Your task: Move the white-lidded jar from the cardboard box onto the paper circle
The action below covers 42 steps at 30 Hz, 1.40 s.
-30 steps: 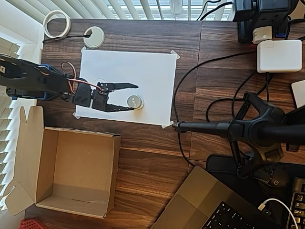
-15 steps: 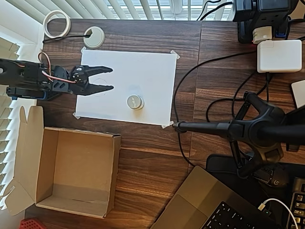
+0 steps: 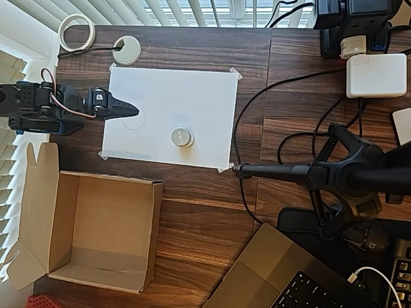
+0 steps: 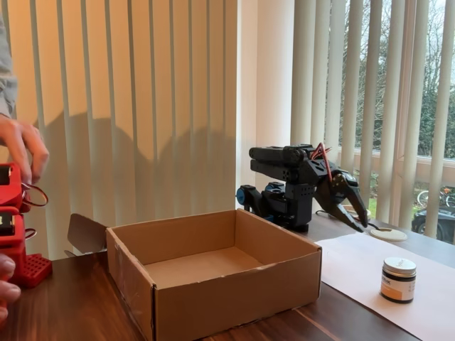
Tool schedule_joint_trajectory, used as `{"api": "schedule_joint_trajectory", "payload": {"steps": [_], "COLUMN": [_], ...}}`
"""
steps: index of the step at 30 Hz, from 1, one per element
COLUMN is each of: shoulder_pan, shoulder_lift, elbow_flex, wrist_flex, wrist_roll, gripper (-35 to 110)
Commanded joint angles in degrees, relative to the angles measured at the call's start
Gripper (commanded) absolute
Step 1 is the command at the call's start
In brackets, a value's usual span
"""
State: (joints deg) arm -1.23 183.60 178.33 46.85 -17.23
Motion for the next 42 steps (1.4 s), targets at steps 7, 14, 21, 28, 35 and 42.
{"api": "schedule_joint_trajectory", "payload": {"steps": [7, 14, 21, 28, 35, 42], "shoulder_pan": [-0.3, -1.0, -2.5, -2.5, -1.9, -2.0], "shoulder_lift": [12.0, 12.0, 12.0, 12.0, 12.0, 12.0], "elbow_flex": [-1.5, -2.6, -2.7, -2.7, -2.6, -2.6], "wrist_flex": [16.3, 20.2, 20.2, 20.0, 20.0, 20.0], "wrist_roll": [6.5, 7.1, 5.4, 5.4, 6.0, 5.9], "gripper": [0, 0, 0, 0, 0, 0]}}
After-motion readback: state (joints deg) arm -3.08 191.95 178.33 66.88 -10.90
